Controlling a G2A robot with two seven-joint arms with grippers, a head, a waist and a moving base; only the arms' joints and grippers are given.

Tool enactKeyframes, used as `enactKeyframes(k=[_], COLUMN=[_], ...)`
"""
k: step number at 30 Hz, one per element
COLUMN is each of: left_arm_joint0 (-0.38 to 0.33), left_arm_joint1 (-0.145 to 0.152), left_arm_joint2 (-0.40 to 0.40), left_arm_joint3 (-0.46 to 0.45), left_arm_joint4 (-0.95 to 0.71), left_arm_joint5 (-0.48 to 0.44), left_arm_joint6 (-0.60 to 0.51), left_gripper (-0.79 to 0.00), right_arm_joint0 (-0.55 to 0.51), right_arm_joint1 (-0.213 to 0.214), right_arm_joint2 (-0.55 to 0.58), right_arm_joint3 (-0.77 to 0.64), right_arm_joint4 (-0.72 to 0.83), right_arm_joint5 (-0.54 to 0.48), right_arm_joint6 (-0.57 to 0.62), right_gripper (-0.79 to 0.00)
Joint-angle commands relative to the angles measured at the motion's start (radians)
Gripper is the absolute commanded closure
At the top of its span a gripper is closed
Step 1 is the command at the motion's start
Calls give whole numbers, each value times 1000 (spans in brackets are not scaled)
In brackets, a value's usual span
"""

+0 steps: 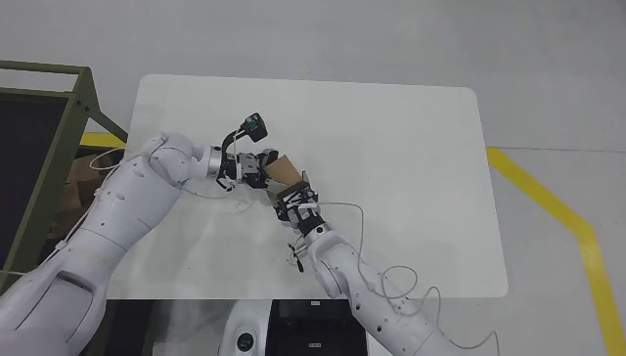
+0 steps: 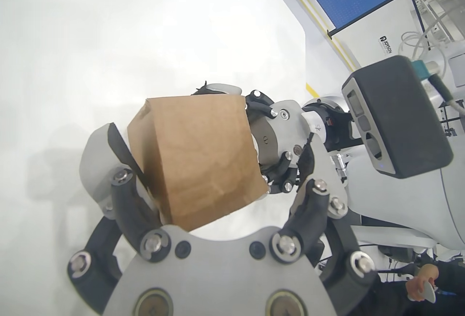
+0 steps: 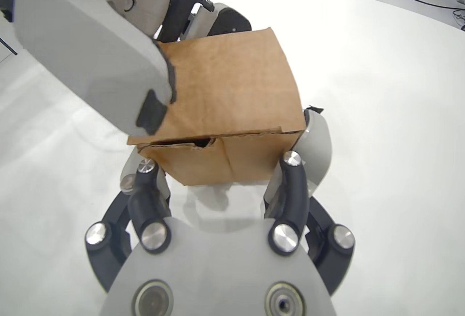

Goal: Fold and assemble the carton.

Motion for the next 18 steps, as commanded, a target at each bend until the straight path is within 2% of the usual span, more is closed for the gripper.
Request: enactKeyframes(k=[1,2,5,6,7,9,18], left_arm_joint0=[6,10,25,32,40,56,131], left_arm_joint1=[6,9,20,25,29,38,73], left_arm_joint2=[-15,-22,-47,-57,-68,-88,-165], left_arm_joint3=[-5,-9,-25,-31,-38,-55,-137], left_arm_joint4=[-6,-8,-17,-21,-25,-34,-59], left_arm_joint5=[-3,-3,-1,-1,-1,2,27], left_arm_joint6=[4,4,6,9,10,9,-1], left_gripper=[-785,-785,-785,-785,-785,-785,-785], right_arm_joint0=[0,0,0,0,-1,0,-37], right_arm_joint1=[0,0,0,1,1,1,14], right_arm_joint2=[5,7,13,15,16,20,42], right_arm_joint3=[2,3,4,4,3,2,-90], right_arm_joint4=[-1,0,1,-1,-1,-3,-67], right_arm_joint5=[-4,-6,-16,-18,-19,-23,-22], right_arm_joint6=[-4,-5,-14,-18,-22,-28,-53], right_gripper=[-299,-268,-243,-209,-117,-9,0])
